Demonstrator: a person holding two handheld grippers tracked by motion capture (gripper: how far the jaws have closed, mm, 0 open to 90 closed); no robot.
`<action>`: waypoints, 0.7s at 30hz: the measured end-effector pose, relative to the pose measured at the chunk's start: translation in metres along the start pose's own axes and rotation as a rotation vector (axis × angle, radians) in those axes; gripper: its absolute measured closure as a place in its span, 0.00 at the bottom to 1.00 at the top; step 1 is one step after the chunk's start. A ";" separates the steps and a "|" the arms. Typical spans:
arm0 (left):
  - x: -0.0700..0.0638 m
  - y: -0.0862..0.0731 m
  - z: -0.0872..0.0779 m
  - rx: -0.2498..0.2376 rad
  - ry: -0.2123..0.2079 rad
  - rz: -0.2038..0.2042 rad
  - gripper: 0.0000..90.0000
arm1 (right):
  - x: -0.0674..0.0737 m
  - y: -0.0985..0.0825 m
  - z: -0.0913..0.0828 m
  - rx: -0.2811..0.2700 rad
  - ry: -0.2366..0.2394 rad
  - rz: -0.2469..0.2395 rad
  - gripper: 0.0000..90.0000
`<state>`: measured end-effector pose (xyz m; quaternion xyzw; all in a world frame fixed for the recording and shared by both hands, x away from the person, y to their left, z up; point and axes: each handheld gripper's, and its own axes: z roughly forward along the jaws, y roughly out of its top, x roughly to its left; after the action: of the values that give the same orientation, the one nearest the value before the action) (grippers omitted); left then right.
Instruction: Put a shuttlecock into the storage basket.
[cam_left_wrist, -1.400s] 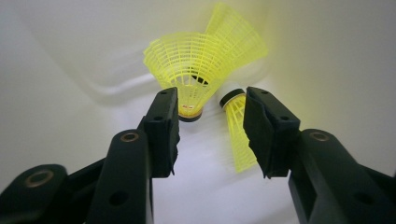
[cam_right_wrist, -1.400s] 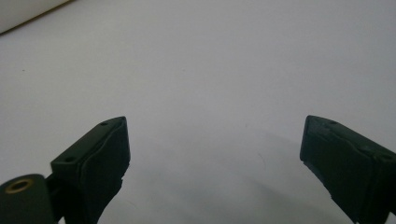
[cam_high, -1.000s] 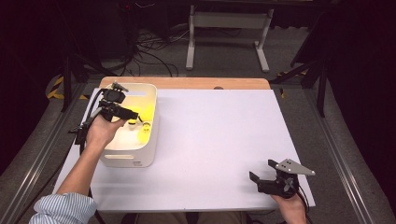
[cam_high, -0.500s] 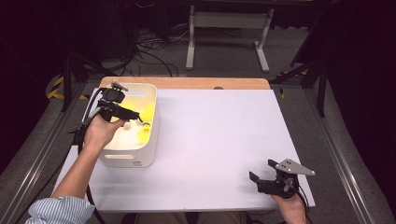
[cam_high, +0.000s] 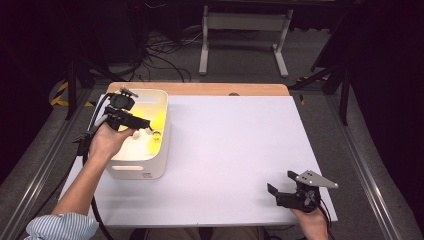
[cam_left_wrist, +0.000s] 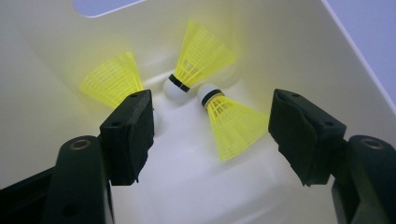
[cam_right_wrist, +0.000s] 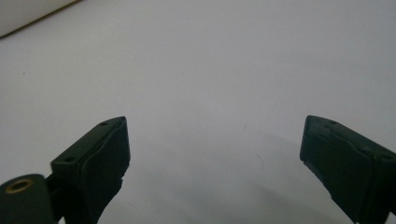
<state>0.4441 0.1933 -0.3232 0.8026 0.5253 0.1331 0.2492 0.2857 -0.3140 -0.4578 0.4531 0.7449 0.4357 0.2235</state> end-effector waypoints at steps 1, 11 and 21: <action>0.000 0.000 0.000 0.002 -0.001 0.002 0.36 | 0.000 0.000 0.000 0.000 0.000 0.001 0.10; 0.000 -0.003 -0.004 0.010 -0.012 0.003 0.36 | 0.000 0.000 0.000 -0.001 0.002 0.000 0.10; -0.001 -0.006 -0.010 0.008 -0.014 0.008 0.38 | 0.000 0.000 0.000 -0.001 0.001 -0.003 0.10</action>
<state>0.4340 0.1966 -0.3180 0.8065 0.5209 0.1267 0.2492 0.2855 -0.3140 -0.4576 0.4516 0.7455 0.4360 0.2239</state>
